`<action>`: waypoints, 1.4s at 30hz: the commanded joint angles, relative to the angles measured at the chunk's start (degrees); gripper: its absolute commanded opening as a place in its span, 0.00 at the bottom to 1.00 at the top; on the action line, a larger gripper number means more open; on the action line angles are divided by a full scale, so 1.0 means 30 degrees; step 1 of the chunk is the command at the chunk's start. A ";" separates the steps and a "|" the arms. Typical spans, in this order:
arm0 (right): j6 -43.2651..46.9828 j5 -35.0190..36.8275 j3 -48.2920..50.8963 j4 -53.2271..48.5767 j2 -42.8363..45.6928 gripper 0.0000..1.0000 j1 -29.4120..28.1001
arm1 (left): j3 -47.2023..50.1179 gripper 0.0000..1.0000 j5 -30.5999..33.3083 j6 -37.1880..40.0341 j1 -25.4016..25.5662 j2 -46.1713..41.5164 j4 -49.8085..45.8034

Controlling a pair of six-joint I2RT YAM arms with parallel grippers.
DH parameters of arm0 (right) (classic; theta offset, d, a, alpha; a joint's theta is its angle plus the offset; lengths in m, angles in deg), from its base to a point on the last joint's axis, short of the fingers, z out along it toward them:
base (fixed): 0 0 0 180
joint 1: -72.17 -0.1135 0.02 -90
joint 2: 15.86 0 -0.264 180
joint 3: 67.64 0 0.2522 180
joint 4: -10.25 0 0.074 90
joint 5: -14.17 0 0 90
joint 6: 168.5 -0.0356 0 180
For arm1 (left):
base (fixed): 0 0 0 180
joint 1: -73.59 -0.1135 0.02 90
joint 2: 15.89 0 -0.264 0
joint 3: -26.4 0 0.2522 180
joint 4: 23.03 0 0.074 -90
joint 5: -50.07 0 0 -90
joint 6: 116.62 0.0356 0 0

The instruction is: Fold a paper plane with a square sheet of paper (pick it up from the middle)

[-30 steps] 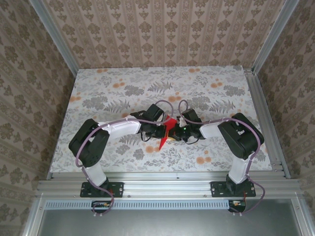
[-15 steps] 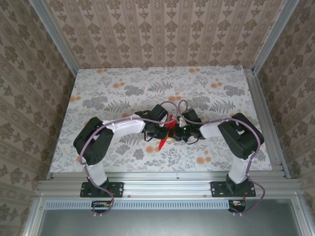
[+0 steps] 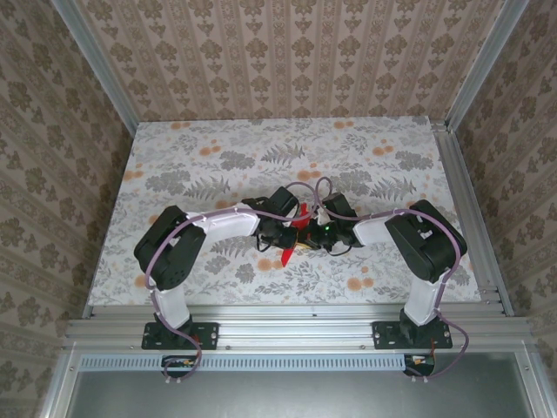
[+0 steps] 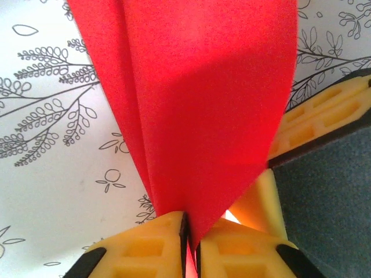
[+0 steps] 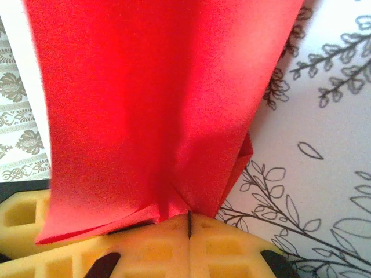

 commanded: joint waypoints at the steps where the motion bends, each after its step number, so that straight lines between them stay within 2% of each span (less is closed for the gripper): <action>1: -0.0182 0.0221 0.0467 -0.0011 -0.0174 0.06 0.0162 | -0.0008 0.17 -0.0719 0.0093 0.0124 0.0280 0.0626; 11: -0.1226 -0.0572 0.1105 0.1671 0.0726 0.07 0.0732 | 0.0596 0.18 -0.0988 0.0394 0.0036 -0.0024 0.1090; 20: -0.1540 -0.1229 0.1449 0.1453 0.2576 0.12 0.1935 | 0.0576 0.18 -0.0827 0.0606 0.0065 0.0144 0.1095; 31: -0.2420 -0.1963 0.0737 0.2217 0.2130 0.36 0.2216 | 0.0524 0.18 -0.0903 0.0908 0.0066 0.0104 0.1129; 42: -0.3239 -0.2547 0.0193 0.3181 0.0639 0.38 0.2359 | 0.0235 0.19 -0.0931 0.1848 0.0228 0.0243 0.0834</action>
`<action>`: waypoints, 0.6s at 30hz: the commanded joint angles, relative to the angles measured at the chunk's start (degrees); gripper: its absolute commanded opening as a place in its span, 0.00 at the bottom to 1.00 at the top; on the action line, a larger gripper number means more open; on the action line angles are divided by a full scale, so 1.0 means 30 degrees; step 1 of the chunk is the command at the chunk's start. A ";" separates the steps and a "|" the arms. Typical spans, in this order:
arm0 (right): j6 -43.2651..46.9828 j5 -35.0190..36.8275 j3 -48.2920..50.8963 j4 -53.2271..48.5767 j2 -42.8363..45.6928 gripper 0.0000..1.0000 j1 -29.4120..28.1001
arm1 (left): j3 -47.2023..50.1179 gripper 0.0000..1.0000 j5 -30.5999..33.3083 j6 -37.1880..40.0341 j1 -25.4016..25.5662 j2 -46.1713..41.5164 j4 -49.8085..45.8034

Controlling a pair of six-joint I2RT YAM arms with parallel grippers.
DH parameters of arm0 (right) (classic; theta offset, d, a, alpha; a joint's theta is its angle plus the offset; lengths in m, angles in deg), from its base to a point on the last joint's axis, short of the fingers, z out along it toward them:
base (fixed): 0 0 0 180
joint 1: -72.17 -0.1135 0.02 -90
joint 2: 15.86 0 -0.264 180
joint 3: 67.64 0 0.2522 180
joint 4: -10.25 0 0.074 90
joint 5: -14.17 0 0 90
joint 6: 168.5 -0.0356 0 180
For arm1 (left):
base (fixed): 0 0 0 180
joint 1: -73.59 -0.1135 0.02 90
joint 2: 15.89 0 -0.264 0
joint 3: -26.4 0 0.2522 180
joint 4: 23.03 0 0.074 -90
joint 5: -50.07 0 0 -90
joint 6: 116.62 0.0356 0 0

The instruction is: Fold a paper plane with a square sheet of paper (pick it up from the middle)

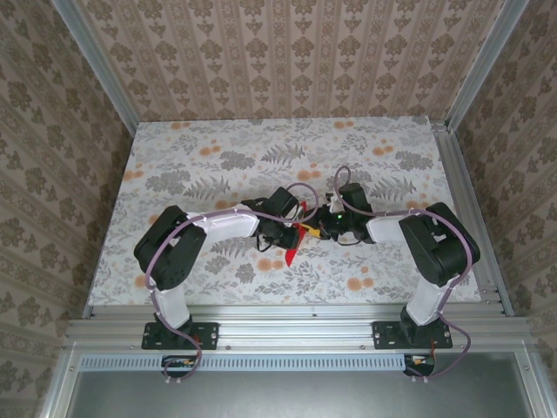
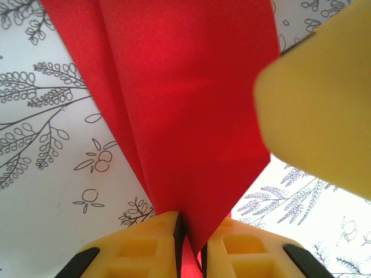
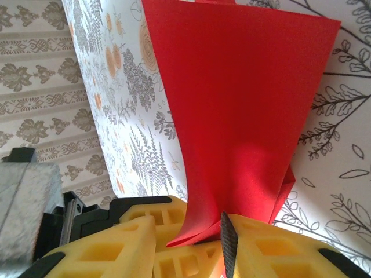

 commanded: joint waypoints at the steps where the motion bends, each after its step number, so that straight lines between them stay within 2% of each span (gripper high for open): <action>1: -0.0654 -0.0623 -0.0492 0.0747 -0.0569 0.38 0.0141 | -0.0184 0.19 -0.0202 0.0933 0.0233 0.0269 -0.0436; 6: -0.0373 -0.0720 -0.0682 0.0191 -0.0884 0.35 0.0170 | -0.0529 0.20 -0.0138 0.1284 0.0286 0.0485 -0.0774; 18: 0.0706 -0.0518 -0.0568 -0.1366 -0.0606 0.15 0.0258 | -0.0811 0.27 0.0341 0.1502 0.0411 0.0289 -0.1337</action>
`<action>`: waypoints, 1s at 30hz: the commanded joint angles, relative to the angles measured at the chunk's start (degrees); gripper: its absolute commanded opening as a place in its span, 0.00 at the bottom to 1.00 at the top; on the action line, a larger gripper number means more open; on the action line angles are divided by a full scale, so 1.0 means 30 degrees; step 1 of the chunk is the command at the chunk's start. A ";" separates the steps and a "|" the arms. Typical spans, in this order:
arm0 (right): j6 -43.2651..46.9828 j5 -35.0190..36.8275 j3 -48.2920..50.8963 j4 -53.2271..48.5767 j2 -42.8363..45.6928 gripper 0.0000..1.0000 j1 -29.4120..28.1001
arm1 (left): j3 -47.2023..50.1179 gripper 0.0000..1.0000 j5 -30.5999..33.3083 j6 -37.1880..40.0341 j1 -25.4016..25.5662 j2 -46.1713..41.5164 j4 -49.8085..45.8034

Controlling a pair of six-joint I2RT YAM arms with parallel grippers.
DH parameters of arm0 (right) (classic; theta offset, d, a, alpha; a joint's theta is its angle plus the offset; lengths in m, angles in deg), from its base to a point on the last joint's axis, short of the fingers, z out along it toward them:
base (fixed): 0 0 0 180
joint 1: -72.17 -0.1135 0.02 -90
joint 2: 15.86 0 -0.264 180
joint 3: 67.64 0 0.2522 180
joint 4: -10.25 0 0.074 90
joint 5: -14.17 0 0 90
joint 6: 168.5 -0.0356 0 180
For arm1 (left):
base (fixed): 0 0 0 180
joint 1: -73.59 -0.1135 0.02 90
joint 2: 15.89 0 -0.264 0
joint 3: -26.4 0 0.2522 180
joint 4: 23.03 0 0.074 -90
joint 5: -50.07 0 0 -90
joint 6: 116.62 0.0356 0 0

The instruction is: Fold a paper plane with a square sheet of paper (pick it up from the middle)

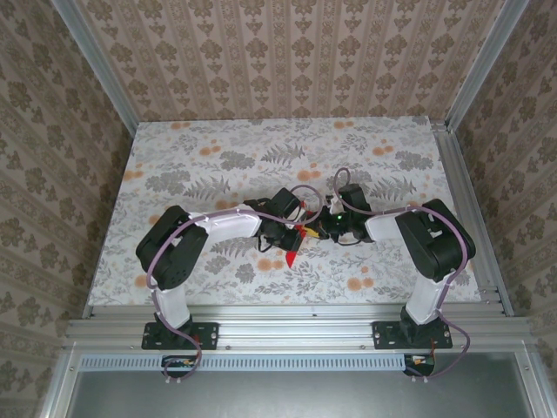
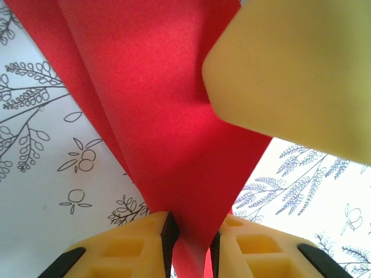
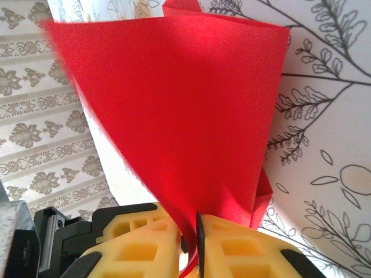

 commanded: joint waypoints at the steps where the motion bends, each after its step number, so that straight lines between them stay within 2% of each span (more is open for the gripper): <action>1: 0.0615 -0.0242 -0.0335 -0.1004 0.0050 0.14 0.0126 | -0.0519 0.27 0.0218 0.0511 0.0172 0.0094 -0.0751; 9: 0.1269 -0.0003 -0.0312 -0.1639 0.0196 0.08 0.0389 | -0.0503 0.37 0.1181 0.0695 0.0649 -0.0758 -0.1433; 18: 0.1599 -0.0059 -0.0371 -0.1878 0.0237 0.06 0.0650 | 0.0473 0.43 0.2847 0.0014 0.1515 -0.1610 -0.2050; 24: 0.1854 -0.0023 -0.0592 -0.2283 0.0129 0.04 0.0654 | 0.1141 0.43 0.3307 -0.0577 0.1942 -0.1574 -0.1879; 30: 0.2461 0.0240 -0.0935 -0.3173 0.0260 0.03 0.0683 | 0.1717 0.39 0.3581 -0.0685 0.1943 -0.1678 -0.1807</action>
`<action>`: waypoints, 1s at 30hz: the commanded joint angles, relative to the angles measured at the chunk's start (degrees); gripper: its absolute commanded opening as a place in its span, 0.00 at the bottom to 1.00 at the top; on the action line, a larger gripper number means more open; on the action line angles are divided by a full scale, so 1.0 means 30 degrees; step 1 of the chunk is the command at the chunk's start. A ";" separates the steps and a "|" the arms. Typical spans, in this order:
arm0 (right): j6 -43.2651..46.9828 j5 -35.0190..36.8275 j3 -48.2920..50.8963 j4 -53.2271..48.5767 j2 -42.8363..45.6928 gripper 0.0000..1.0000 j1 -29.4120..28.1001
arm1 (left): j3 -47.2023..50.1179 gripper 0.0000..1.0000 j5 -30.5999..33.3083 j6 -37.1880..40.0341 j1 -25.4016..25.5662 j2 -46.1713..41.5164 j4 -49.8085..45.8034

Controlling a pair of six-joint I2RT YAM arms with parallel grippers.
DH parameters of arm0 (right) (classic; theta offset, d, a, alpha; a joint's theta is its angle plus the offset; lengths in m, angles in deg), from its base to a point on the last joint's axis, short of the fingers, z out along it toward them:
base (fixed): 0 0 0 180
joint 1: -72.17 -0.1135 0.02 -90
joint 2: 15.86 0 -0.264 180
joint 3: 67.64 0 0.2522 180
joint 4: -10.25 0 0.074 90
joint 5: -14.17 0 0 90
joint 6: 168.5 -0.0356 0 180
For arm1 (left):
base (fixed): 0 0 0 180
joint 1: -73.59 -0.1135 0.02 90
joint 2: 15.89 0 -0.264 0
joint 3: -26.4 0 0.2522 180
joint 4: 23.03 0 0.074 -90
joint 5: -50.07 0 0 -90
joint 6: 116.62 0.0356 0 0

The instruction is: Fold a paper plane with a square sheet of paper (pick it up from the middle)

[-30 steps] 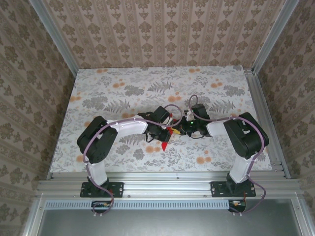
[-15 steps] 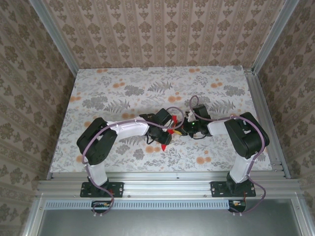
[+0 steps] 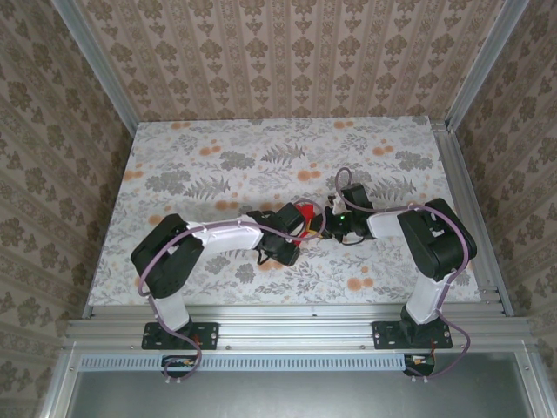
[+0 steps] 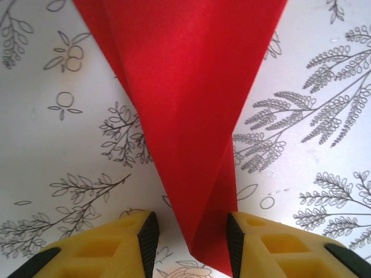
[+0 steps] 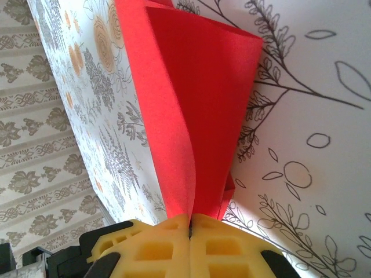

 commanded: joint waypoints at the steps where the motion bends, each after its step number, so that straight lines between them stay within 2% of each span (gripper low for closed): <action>1: 0.0812 0.0302 -0.0511 -0.1197 0.0257 0.03 0.0137 | 0.0409 0.37 0.0545 -0.0330 0.0105 -0.0421 -0.0460; 10: 0.1889 0.0700 -0.1106 -0.2686 0.0329 0.02 0.0133 | 0.0602 0.26 0.1026 0.0099 0.0107 -0.0263 -0.0762; 30: 0.5545 0.1619 -0.3808 -0.6883 -0.0731 0.00 0.0137 | 0.0550 0.25 0.1364 0.2006 0.0078 -0.0227 -0.1294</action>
